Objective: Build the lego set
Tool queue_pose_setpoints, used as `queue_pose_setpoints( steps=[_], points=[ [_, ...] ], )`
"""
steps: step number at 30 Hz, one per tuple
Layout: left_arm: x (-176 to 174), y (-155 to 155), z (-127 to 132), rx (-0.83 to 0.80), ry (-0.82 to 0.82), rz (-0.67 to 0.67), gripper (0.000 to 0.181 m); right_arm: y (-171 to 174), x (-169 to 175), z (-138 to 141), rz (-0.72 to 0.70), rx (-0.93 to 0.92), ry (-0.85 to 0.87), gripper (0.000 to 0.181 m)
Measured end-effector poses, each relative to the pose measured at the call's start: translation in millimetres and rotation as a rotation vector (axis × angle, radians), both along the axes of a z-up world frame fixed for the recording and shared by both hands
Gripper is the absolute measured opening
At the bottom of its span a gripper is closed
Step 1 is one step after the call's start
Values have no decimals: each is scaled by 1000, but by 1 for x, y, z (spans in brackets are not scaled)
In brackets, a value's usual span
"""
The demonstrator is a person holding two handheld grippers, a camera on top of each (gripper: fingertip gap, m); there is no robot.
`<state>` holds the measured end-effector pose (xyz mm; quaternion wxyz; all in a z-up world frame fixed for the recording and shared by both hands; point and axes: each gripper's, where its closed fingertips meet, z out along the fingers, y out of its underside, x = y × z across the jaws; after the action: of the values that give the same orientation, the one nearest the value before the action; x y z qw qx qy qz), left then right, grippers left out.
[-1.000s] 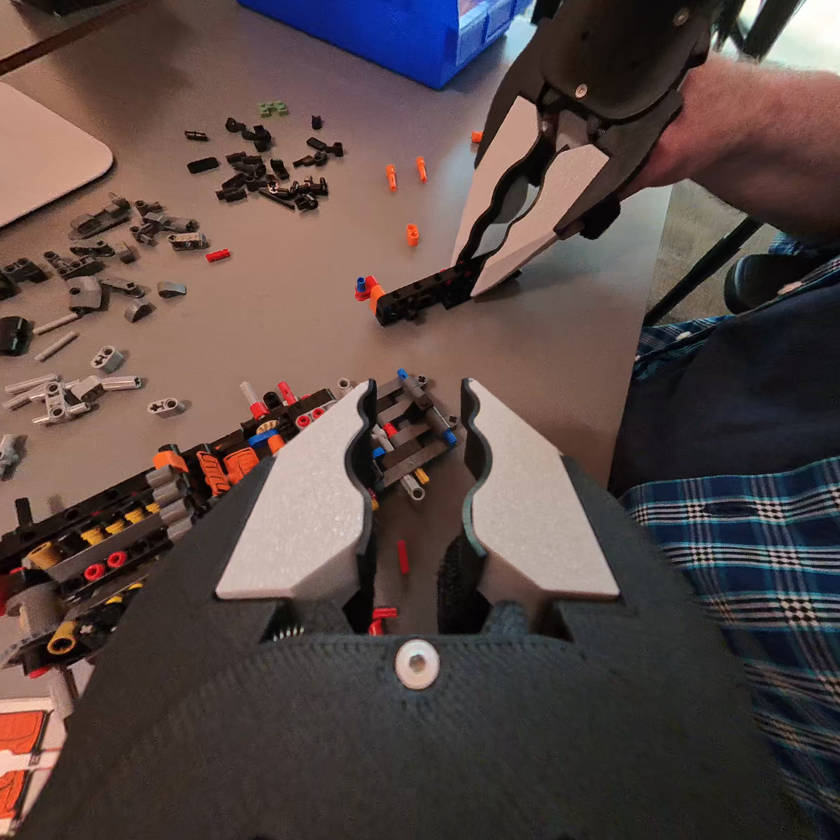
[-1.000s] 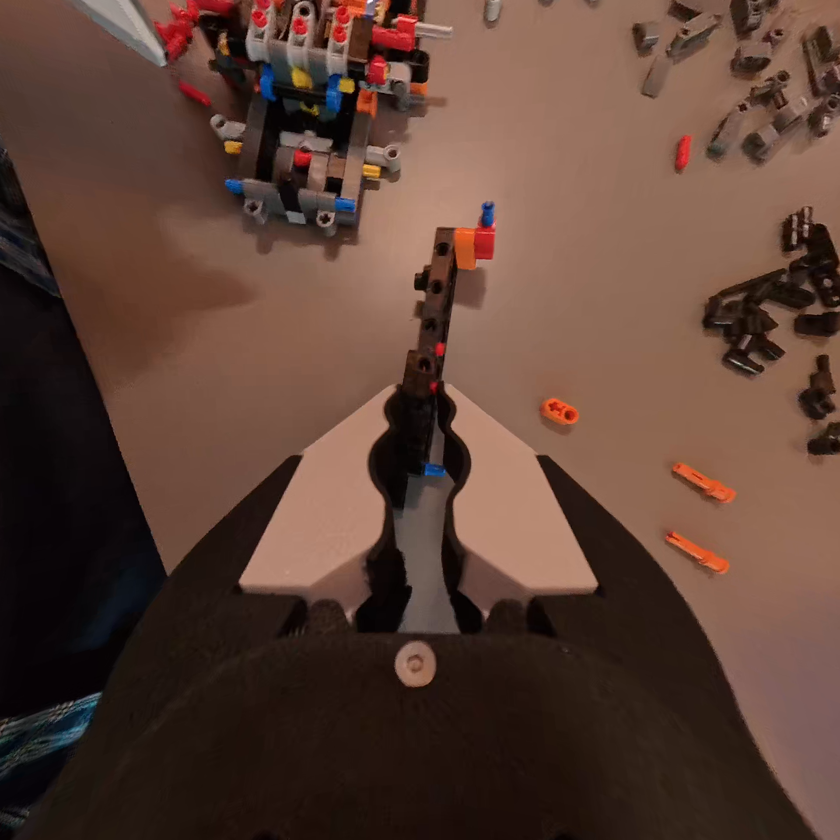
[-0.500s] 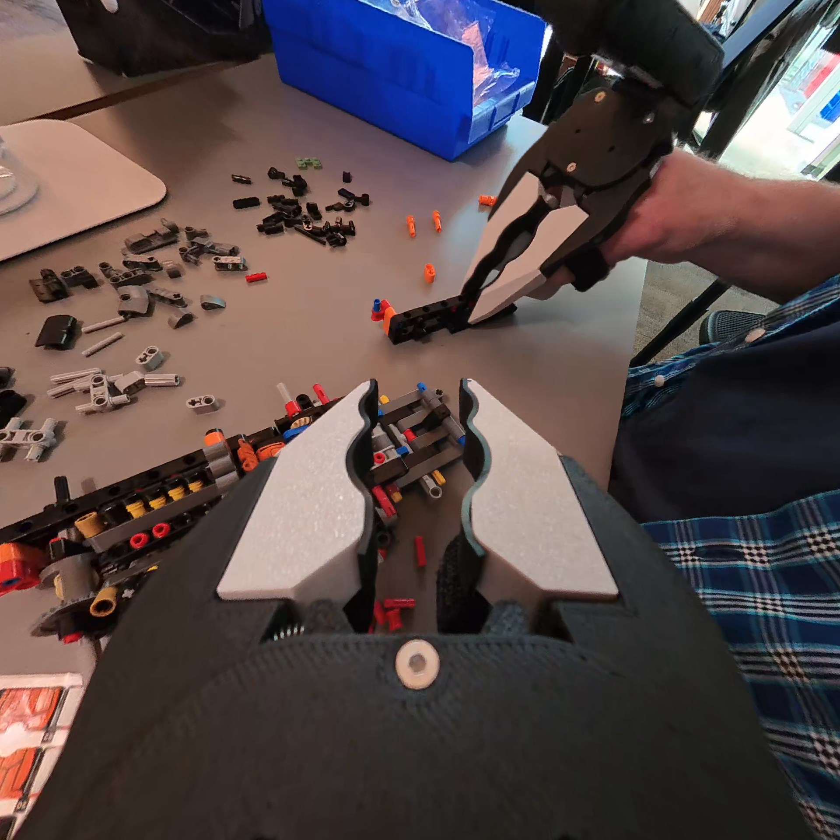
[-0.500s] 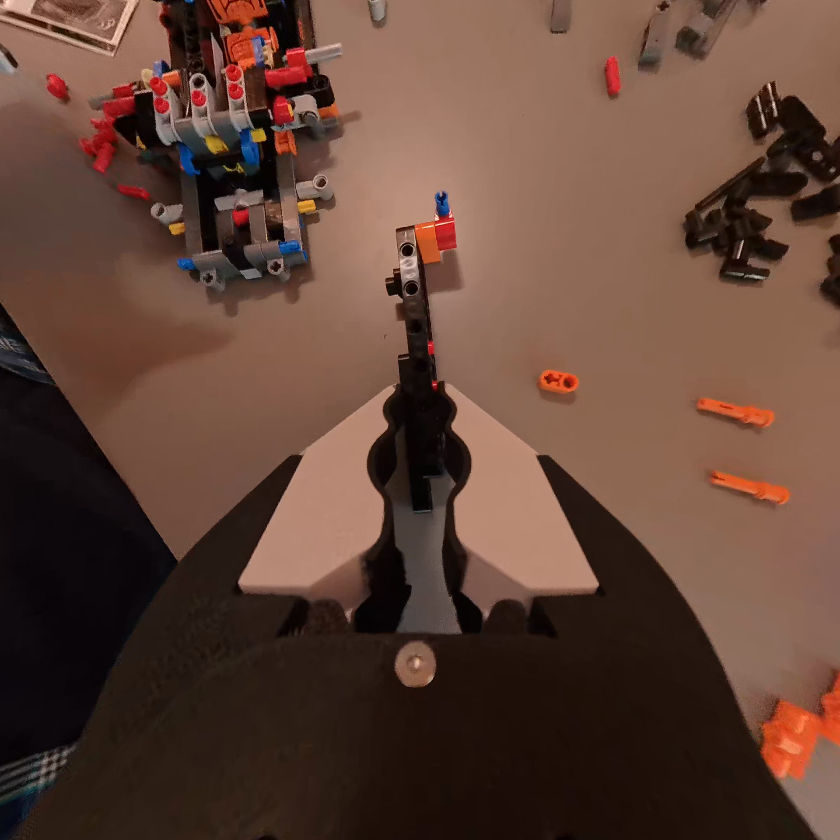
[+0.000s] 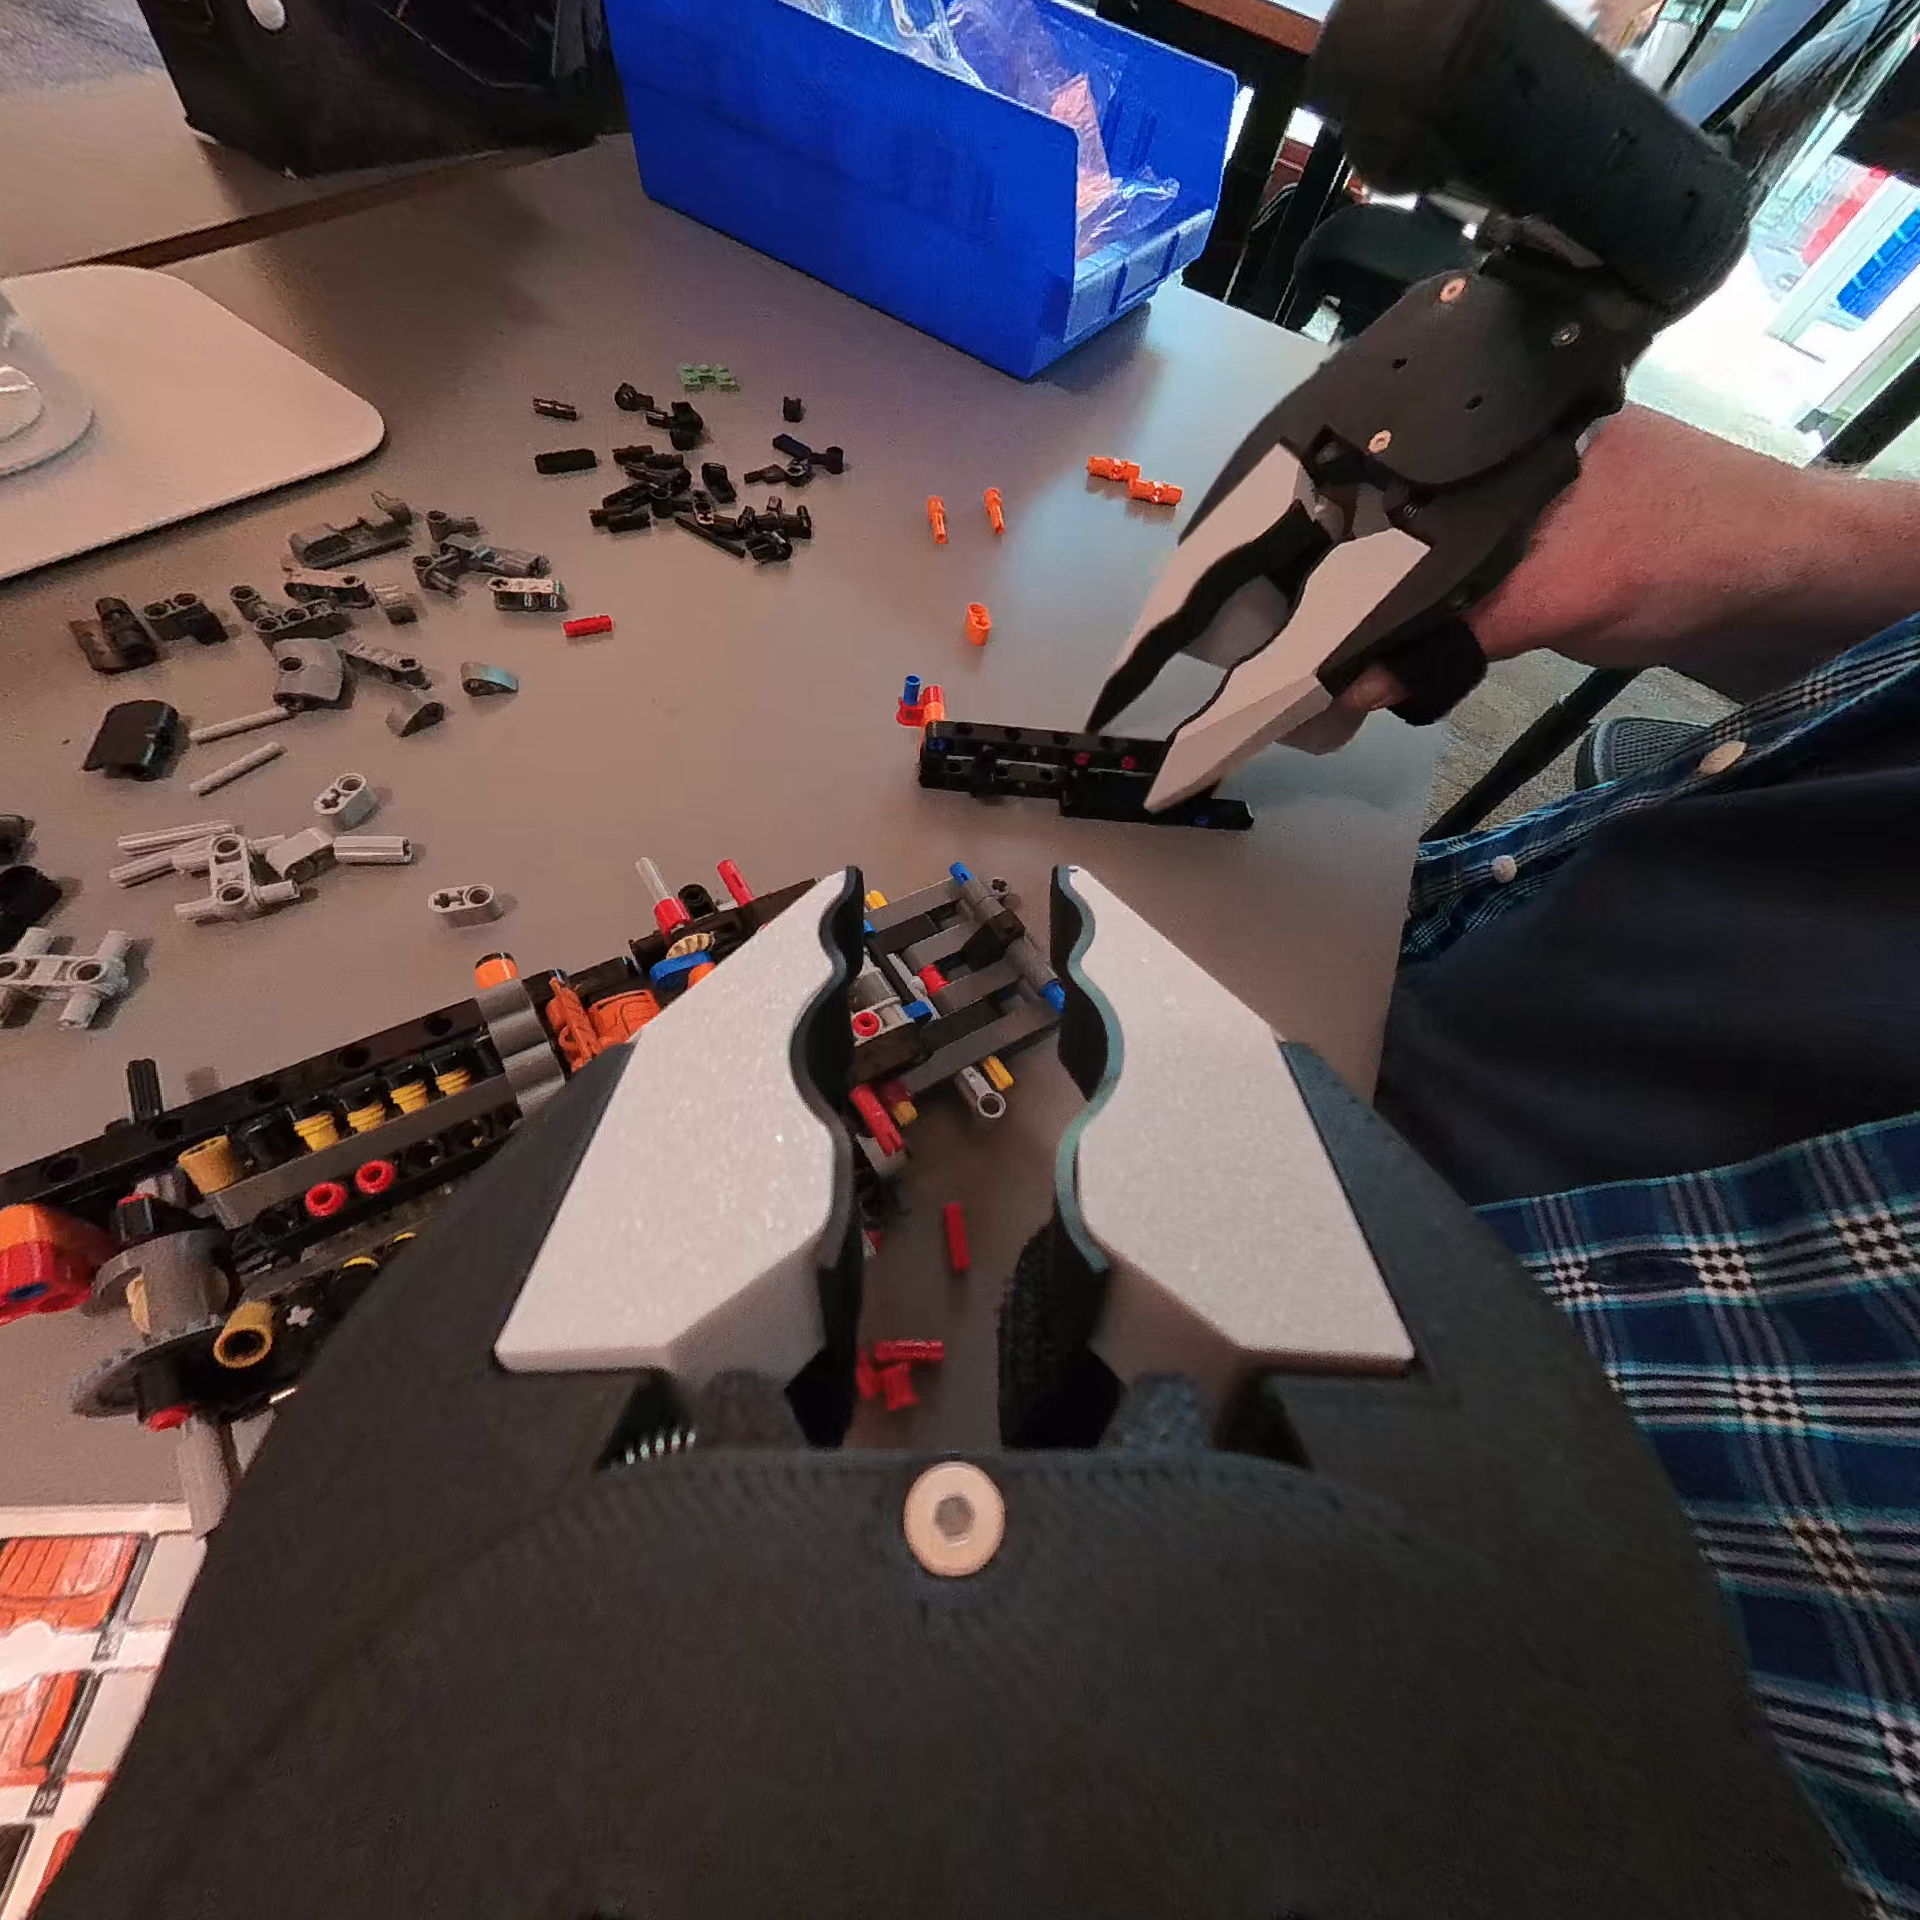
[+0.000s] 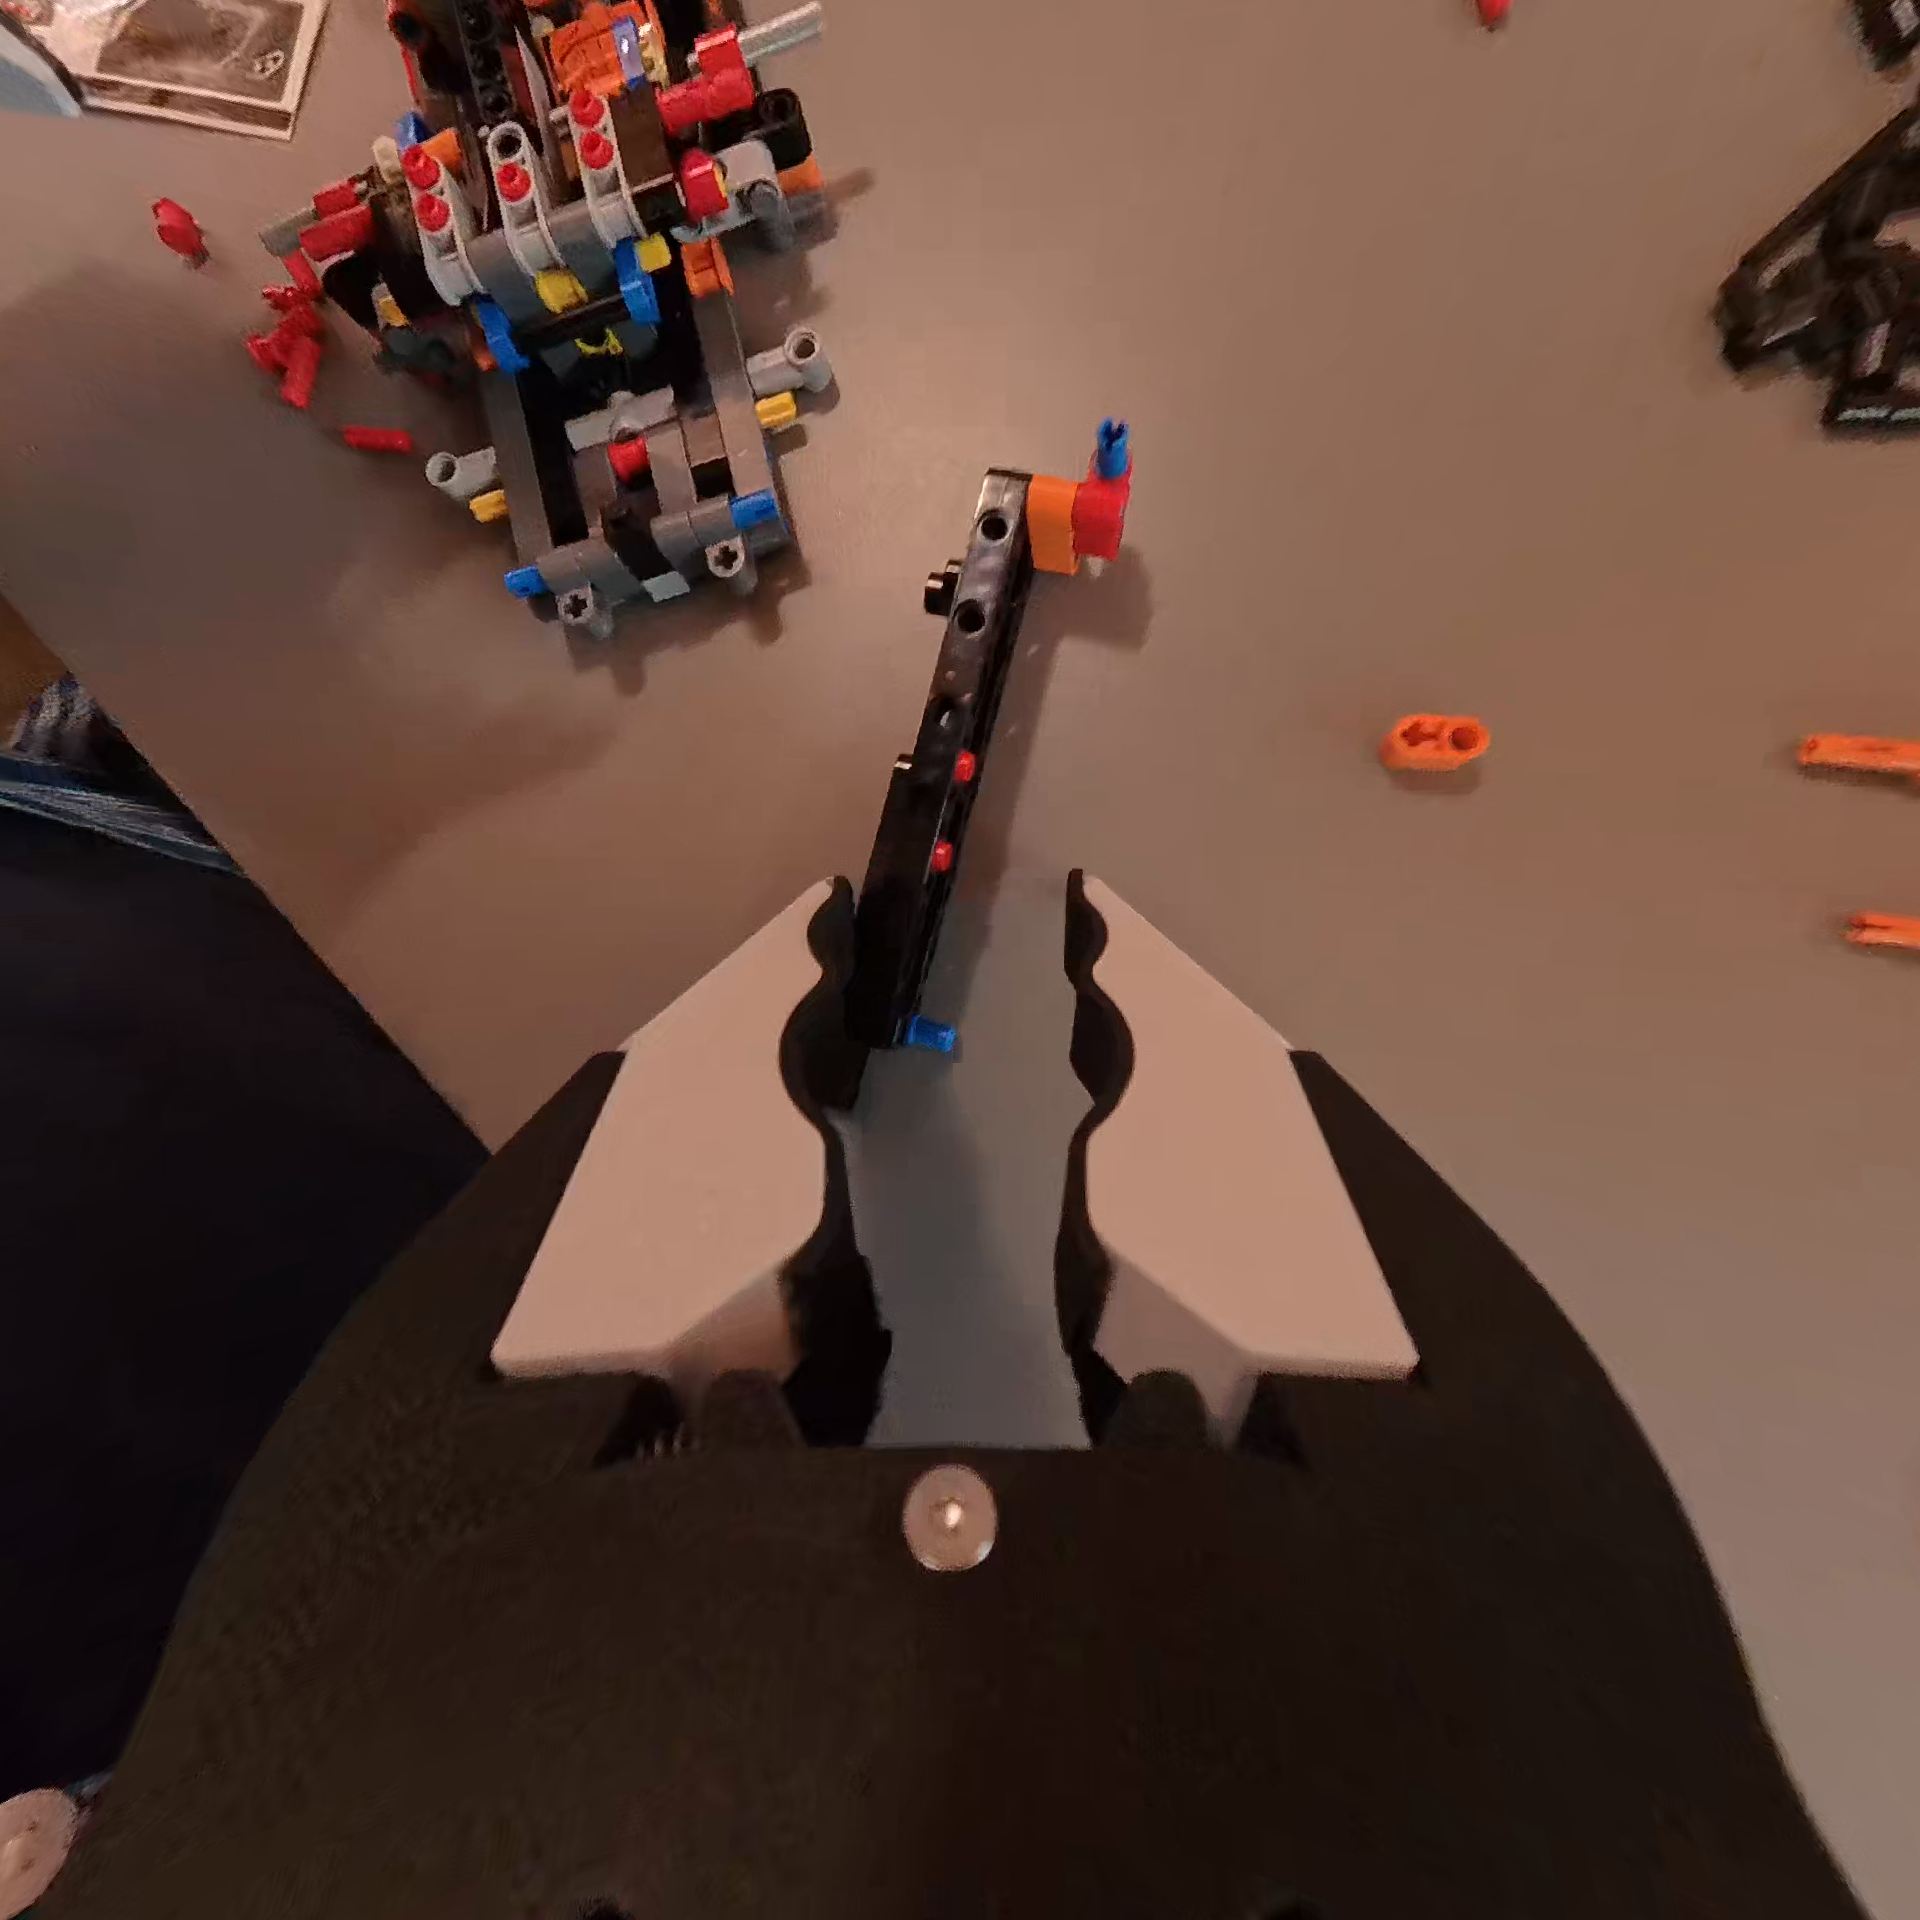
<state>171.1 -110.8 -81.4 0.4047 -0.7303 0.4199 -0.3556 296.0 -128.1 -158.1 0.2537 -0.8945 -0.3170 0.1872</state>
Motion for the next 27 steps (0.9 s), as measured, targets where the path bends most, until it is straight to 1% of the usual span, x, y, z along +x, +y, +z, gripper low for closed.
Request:
queue_pose_setpoints(
  steps=[4,6,8,10,14,16,18,20,22,24,27],
  points=[
    [1,-2,1,3,-1,-10,36,-8,-8,0,0,-14,28,39],
    [2,-2,0,12,16,-6,37,-9,-10,5,-2,13,52,39],
    [2,-2,-1,14,23,-6,39,-10,-5,2,-2,24,21,40],
    [2,-2,0,8,11,-6,39,-10,-3,1,-6,37,13,30],
    [4,-3,0,8,13,-11,39,-11,-14,-2,8,24,25,26],
    [5,-4,0,10,14,-15,39,-10,-24,-1,28,32,33,28],
    [5,-4,-2,10,19,-15,39,-12,-37,0,43,12,80,30],
    [5,-4,-1,15,20,-14,39,-14,-43,2,41,7,113,38],
    [5,-4,0,19,21,-10,39,-14,-42,6,40,23,124,41],
    [4,-3,1,21,13,-7,39,-12,-38,20,38,68,161,43],
    [3,-2,5,31,2,-6,43,-9,-21,36,61,163,133,40]
  ],
)
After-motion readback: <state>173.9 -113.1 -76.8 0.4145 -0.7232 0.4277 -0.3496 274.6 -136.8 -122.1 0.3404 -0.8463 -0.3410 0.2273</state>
